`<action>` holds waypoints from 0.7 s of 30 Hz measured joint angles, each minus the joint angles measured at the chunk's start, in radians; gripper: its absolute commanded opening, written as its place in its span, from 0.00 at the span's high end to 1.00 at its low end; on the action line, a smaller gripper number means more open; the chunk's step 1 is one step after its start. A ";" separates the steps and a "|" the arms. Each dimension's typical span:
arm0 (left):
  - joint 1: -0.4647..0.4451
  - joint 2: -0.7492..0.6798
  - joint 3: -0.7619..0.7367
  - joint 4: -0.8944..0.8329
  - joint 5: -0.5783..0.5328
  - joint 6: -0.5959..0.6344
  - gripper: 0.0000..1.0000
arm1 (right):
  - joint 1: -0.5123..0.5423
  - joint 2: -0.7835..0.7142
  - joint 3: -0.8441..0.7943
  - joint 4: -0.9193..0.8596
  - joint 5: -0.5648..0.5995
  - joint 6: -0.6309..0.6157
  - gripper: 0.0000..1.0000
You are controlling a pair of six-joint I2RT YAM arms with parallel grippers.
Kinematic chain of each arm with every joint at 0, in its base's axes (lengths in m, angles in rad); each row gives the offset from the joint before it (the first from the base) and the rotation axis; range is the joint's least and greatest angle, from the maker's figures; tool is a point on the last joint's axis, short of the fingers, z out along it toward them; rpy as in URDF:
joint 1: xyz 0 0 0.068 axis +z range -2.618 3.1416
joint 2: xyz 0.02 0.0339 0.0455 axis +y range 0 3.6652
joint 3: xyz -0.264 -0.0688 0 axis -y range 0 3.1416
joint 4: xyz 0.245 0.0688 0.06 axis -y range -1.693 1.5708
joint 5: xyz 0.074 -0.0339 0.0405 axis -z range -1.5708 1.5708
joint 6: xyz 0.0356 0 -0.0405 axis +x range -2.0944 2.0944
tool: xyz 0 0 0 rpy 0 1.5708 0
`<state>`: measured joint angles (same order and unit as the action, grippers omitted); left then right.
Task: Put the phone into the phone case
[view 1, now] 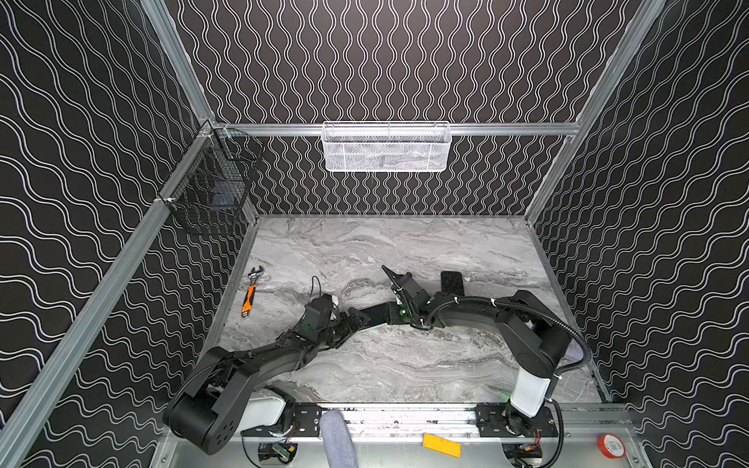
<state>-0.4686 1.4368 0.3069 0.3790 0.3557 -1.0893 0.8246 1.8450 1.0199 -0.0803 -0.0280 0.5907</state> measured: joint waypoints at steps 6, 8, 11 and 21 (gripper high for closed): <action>0.000 -0.041 -0.005 0.001 -0.005 0.002 0.15 | 0.000 0.001 0.000 0.001 0.001 0.003 0.49; 0.000 -0.053 -0.008 0.000 -0.005 0.005 0.16 | -0.001 0.001 0.000 0.002 0.001 0.006 0.49; 0.000 -0.071 -0.019 0.005 -0.004 0.008 0.18 | -0.001 0.000 -0.002 0.003 0.002 0.010 0.49; -0.003 -0.127 -0.025 0.175 0.063 0.008 0.17 | 0.004 0.001 -0.004 0.018 -0.038 0.007 0.49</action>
<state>-0.4713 1.3102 0.2817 0.5541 0.4183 -1.0809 0.8284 1.8462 1.0161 -0.0624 -0.0658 0.5980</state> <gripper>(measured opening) 0.811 0.507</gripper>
